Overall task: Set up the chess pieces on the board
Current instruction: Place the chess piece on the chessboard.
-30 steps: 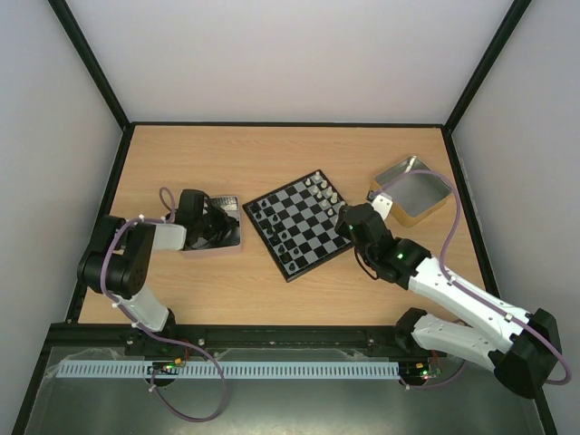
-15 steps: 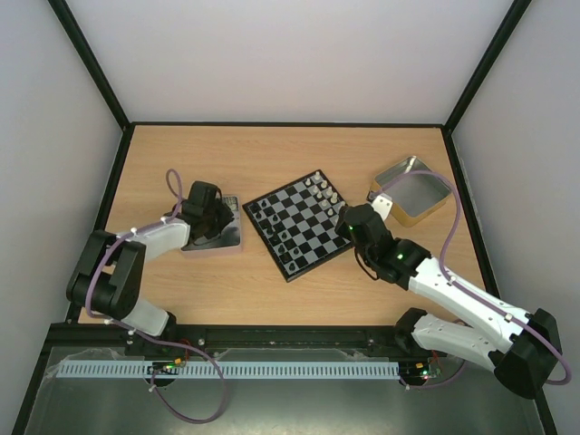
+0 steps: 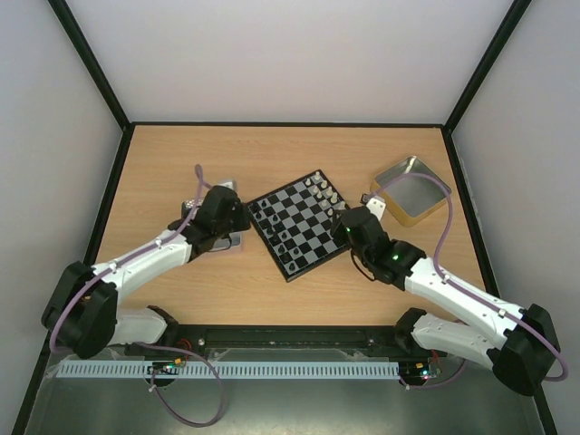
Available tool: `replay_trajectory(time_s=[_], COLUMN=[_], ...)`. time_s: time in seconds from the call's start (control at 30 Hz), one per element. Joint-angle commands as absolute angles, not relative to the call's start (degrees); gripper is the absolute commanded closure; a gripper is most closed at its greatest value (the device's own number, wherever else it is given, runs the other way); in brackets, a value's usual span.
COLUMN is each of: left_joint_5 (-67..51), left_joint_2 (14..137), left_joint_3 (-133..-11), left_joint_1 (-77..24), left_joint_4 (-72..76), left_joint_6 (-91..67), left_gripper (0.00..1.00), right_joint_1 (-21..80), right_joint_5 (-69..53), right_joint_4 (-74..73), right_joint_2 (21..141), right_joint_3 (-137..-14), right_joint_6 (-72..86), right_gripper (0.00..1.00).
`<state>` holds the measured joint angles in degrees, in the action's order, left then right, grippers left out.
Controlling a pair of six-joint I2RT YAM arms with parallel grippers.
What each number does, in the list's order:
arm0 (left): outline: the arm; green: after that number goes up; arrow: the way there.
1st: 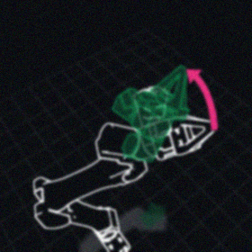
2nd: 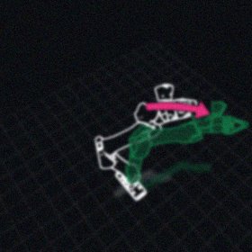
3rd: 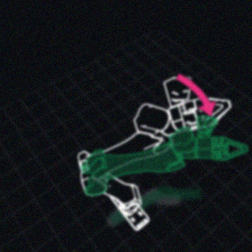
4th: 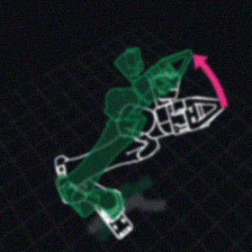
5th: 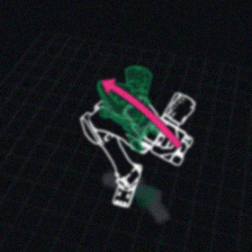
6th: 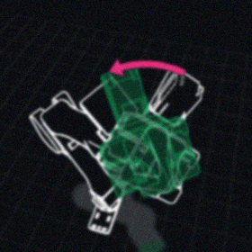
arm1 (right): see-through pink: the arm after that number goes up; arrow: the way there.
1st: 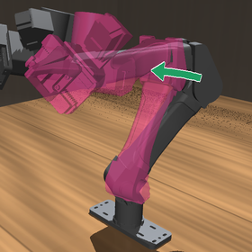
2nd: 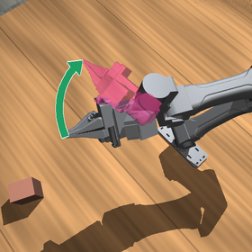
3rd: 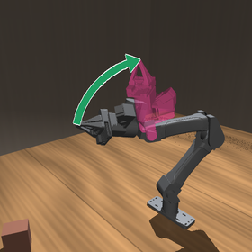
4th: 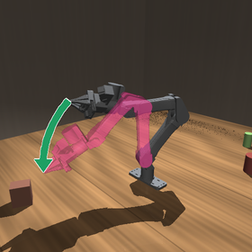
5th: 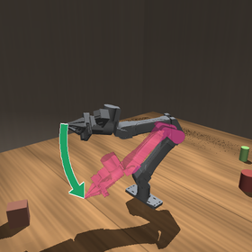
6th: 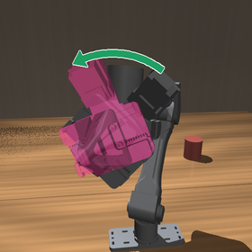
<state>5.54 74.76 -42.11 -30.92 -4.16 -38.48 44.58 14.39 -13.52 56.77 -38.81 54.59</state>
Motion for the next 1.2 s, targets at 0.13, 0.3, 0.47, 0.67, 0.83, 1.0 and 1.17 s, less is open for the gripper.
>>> replay_trajectory(time_s=[0.13,0.3,0.47,0.67,0.83,1.0,1.17], left_joint_5=[7.9,8.1,6.8,6.8,9.6,11.0,10.8], left_joint_2=[76.6,83.3,88.5,92.9,95.2,96.4,96.9], left_joint_3=[-47.1,-51.1,-52.3,-51.5,-51.3,-51.0,-50.2], left_joint_1=[-45.6,-52.8,-58.2,-60.8,-61.5,-61.6,-61.9], left_joint_4=[1.3,1.7,2.6,3.6,3.4,3.0,3.0], left_joint_6=[-25.8,-21.0,-16.8,-15.4,-14.8,-14.8,-14.8], left_gripper=[0.98,0.98,0.98,0.98,0.97,0.97,0.97], right_joint_1=[44.4,44.3,44.4,44.4,44.4,44.3,44.3], right_joint_5=[25.7,29.7,31.6,31.7,31.4,31.2,30.9], right_joint_4=[-20.2,-23.0,-24.0,-24.4,-23.8,-23.3,-23.0], right_joint_2=[52.1,47.7,44.4,44.0,44.3,44.7,45.1], right_joint_3=[-37.5,-36.7,-35.9,-35.6,-35.4,-35.4,-35.3], right_joint_6=[62.6,65.4,65.8,65.7,65.3,64.9,64.7], right_gripper=[0.63,0.63,0.62,0.61,0.61,0.60,0.60])
